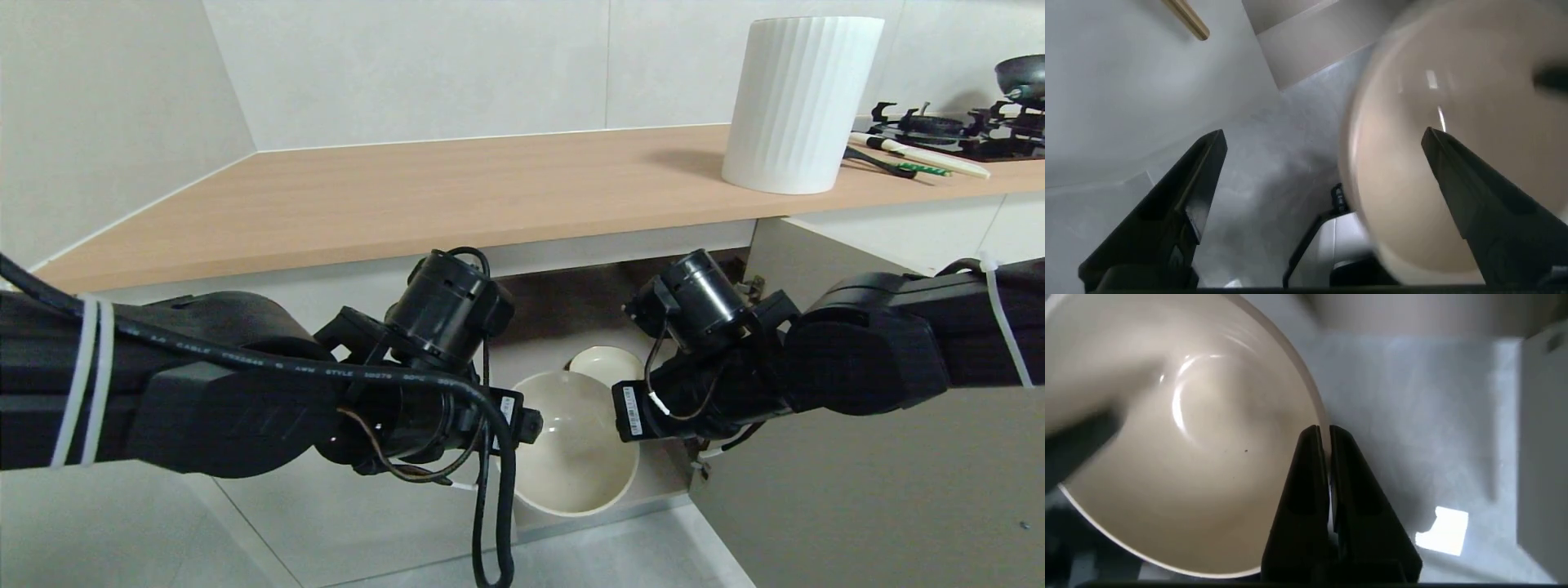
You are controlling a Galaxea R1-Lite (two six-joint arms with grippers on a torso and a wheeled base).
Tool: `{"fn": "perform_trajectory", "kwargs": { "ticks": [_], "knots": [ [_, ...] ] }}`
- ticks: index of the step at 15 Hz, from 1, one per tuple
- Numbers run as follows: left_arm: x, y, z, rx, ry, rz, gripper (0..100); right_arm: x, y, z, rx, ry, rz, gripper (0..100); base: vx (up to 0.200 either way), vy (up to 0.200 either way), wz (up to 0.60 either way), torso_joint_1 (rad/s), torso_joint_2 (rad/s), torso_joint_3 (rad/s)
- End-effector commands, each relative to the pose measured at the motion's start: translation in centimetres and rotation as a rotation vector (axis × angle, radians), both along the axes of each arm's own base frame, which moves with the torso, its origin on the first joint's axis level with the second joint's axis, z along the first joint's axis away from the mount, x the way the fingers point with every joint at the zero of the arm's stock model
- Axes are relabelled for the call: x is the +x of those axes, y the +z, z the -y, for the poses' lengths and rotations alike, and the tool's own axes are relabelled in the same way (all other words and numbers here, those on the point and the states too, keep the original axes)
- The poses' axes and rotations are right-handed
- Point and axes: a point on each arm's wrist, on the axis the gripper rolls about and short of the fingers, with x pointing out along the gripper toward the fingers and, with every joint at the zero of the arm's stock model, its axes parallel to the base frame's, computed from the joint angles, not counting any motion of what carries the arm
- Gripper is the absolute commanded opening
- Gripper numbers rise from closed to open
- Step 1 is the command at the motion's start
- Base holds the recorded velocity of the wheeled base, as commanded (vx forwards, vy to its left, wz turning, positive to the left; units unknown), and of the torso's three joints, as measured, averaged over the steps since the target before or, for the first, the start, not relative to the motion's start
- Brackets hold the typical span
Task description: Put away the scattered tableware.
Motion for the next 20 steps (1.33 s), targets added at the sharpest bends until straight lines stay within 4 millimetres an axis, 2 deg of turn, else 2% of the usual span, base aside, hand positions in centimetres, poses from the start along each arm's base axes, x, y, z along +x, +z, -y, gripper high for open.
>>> {"fn": "perform_trajectory", "kwargs": {
  "ticks": [1,6,7,12,16,20],
  "knots": [
    [-0.3,0.8,-0.3,-0.017,0.001,0.018,100,1.8,-1.4,0.5,-0.021,-0.061,0.011,0,0.000,0.000,0.00,0.000,0.00,0.000],
    [-0.5,1.5,-0.7,-0.024,0.014,0.041,100,7.3,-3.4,1.1,0.005,-0.260,0.046,0,0.000,0.000,0.00,0.000,0.00,0.000],
    [-0.5,1.5,-0.7,-0.025,0.014,0.042,100,7.8,-3.5,1.2,0.002,-0.279,0.054,0,0.000,0.000,0.00,0.000,0.00,0.000],
    [-0.6,1.6,-0.8,-0.047,0.036,0.038,100,13.5,-6.4,1.4,-0.018,-0.418,0.107,0,0.000,0.000,0.00,0.000,0.00,0.000],
    [-0.4,1.4,-0.9,-0.052,0.050,0.031,100,16.0,-7.6,1.8,0.000,-0.471,0.126,0,0.000,0.000,0.00,0.000,0.00,0.000],
    [-0.4,1.3,-0.9,-0.047,0.047,0.028,100,17.3,-8.1,2.4,0.016,-0.509,0.136,0,0.000,0.000,0.00,0.000,0.00,0.000]
  ]
}}
